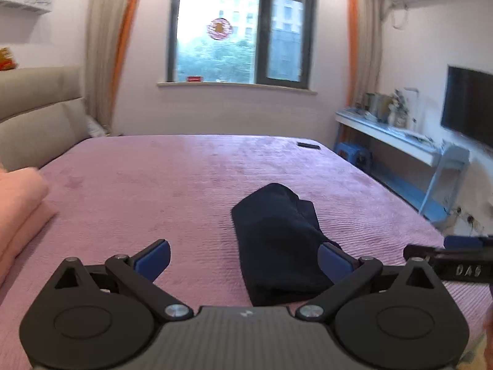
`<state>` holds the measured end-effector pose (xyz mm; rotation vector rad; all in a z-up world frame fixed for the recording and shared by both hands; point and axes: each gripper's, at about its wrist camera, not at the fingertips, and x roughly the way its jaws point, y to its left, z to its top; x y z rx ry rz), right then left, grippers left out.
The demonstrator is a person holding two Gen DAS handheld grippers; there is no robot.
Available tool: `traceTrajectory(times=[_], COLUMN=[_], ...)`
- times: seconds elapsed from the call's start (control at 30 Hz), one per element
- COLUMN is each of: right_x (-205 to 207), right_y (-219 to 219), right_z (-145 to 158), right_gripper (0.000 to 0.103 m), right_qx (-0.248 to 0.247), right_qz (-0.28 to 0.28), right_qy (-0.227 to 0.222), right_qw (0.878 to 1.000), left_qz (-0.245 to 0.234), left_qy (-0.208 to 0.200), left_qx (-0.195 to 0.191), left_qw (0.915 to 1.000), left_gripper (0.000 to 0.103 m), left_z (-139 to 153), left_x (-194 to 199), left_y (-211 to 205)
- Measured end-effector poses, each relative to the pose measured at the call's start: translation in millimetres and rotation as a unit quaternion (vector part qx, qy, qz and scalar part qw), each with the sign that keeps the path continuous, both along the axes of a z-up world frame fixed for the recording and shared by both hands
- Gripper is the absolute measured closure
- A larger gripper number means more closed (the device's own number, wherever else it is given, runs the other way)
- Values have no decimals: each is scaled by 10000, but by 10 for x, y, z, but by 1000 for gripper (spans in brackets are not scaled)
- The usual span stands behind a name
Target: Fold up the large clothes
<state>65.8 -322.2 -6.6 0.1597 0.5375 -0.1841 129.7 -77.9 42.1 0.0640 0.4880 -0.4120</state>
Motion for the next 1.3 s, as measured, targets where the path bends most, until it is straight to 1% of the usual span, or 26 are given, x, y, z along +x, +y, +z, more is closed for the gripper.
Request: traceTrajectory(times=[0.07,0.13,0.2,0.27,0.3,0.33,0.37,0.43,0.5,0.57,0.67,0.7,0.73,0.77,0.83,0.87,0.9,0.93,0.97,1.0,1.03,1.1,1.17,1.2,1.3], right_x=[404,737,1086,1398,1554,1692,1805,1969,2105,2196,2307,2351,2397,2447,2489,2512,2530,2553,2565,2563,2555,2503,2435,2397,2218], right_y=[-269,-459,-628,-746,-797,-842,-875,-934,-1022,-1116,-1276,-1317,-1346,-1378,-1417,-1440,-1450,-1455,-1451,-1441,-1424,-1381,-1303,-1258,-1059], right_z=[-268,-489,-728,-941,-1056,-1168,-1256,-1400,-1550,-1697,-1905,-1982,-2048,-2128,-2192,-2207,-2211,-2204,-2187,-2162,-2124,-2017,-1868,-1792,-1497], right_gripper=[3,3,3,3,3,3,3,3,3,3,2,2,2,2,1,1,5,11,17,27,40,48,51,52,52], right_qx=[257,516,726,846,911,968,995,1018,1092,1297,1926,2205,2451,2698,2899,2968,3020,3039,3016,2969,2915,2674,2451,2370,2117], right_qz=[124,156,317,320,373,433,457,461,459,480,555,589,648,695,735,776,806,868,937,1039,1114,1216,1347,1425,1703], right_qy=[148,204,187,296,331,374,426,495,539,598,711,779,853,906,801,730,688,659,634,571,514,411,276,199,-24], right_qw=[9995,9983,9967,9955,9946,9937,9931,9925,9915,9886,9771,9705,9635,9561,9509,9490,9474,9465,9467,9475,9487,9550,9597,9608,9624], left_qz=[-336,-505,-659,-882,-925,-1013,-1119,-1270,-1382,-1464,-1496,-1488,-1484,-1475,-1530,-1583,-1611,-1646,-1686,-1704,-1718,-1830,-1956,-2004,-2175], left_qy=[110,225,337,601,714,871,1124,1470,1588,1823,1951,1998,2097,2275,2539,2692,2800,2926,3069,3136,3084,2679,2307,2172,1743], left_qx=[42,40,28,30,-1,-103,-235,-390,-607,-882,-1025,-1083,-1182,-1353,-1576,-1696,-1783,-1896,-2038,-2156,-2219,-2168,-2214,-2255,-2485], left_qw=[9994,9985,9973,9943,9931,9910,9871,9802,9757,9683,9639,9624,9592,9530,9420,9347,9294,9227,9143,9089,9089,9207,9271,9283,9277], left_gripper=[0,0,0,0,1,2,5,7,7,5,4,4,3,2,0,0,0,0,0,1,3,26,35,38,39], left_z=[-258,-528,-805,-1107,-1238,-1375,-1527,-1745,-1917,-2081,-2221,-2266,-2301,-2365,-2449,-2514,-2565,-2616,-2681,-2729,-2746,-2685,-2579,-2517,-2248], left_x=[389,769,1159,1576,1719,1888,2072,2334,2512,2680,2850,2912,2979,3067,3211,3288,3354,3415,3483,3530,3543,3478,3382,3340,3138], left_y=[-141,-287,-437,-599,-642,-683,-726,-787,-808,-817,-831,-822,-813,-785,-767,-758,-777,-793,-794,-790,-786,-765,-710,-678,-480])
